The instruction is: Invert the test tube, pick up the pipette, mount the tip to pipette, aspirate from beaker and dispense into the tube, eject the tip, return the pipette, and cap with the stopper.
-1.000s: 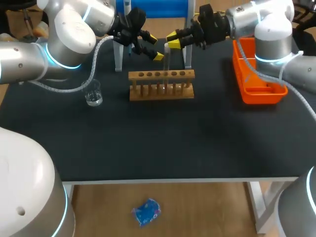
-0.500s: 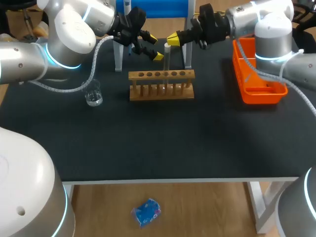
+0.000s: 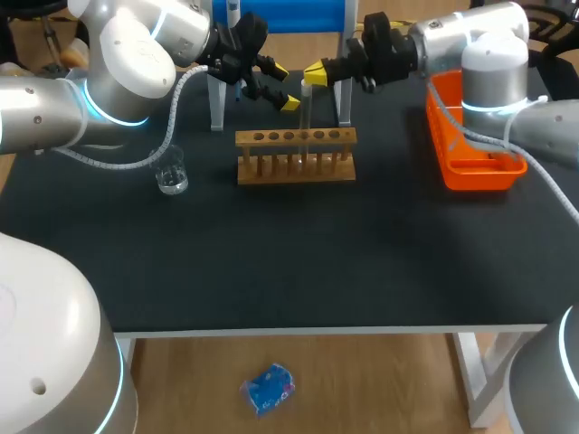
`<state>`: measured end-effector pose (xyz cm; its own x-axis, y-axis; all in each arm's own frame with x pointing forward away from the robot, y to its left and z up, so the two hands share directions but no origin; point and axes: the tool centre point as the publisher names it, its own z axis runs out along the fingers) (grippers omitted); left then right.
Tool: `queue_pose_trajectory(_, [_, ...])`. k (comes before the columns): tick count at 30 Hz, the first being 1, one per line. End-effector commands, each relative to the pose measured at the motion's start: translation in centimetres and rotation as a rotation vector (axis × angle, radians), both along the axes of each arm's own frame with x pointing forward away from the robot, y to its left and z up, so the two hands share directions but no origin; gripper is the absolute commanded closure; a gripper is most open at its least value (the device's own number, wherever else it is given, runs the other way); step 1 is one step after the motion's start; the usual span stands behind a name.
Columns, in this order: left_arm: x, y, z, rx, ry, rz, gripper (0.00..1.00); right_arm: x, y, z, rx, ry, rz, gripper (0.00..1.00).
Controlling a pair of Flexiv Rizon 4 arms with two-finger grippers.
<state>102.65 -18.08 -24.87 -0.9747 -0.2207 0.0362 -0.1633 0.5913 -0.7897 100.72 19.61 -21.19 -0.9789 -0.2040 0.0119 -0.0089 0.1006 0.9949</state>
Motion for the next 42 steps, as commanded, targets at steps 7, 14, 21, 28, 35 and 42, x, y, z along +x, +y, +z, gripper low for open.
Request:
queue_pose_trajectory(7, [0.1, 0.0, 0.1, 0.004, 0.005, -0.002, 0.0, 1.0, 0.5, -0.6, 0.01, 0.013, 0.036, 1.0])
queue_pose_trajectory(14, [0.1, 0.0, 0.1, 0.004, 0.005, -0.002, 0.0, 1.1, 0.6, -1.1, 0.017, 0.027, 0.04, 1.0])
queue_pose_trajectory(21, [0.1, 0.0, 0.1, 0.004, 0.005, -0.002, 0.0, 1.5, 0.7, -1.6, 0.02, 0.042, 0.042, 1.0])
queue_pose_trajectory(28, [0.1, 0.0, 0.1, 0.004, 0.005, -0.002, 0.0, 1.7, 0.7, -2.0, 0.035, 0.067, 0.048, 1.0])
queue_pose_trajectory(35, [0.1, 0.0, 0.1, 0.004, 0.005, -0.002, 0.0, 1.8, 0.7, -2.5, 0.04, 0.085, 0.049, 1.0])
queue_pose_trajectory(42, [0.1, 0.0, 0.1, 0.004, 0.005, -0.002, 0.0, 1.8, 0.8, -2.9, 0.035, 0.1, 0.05, 1.0])
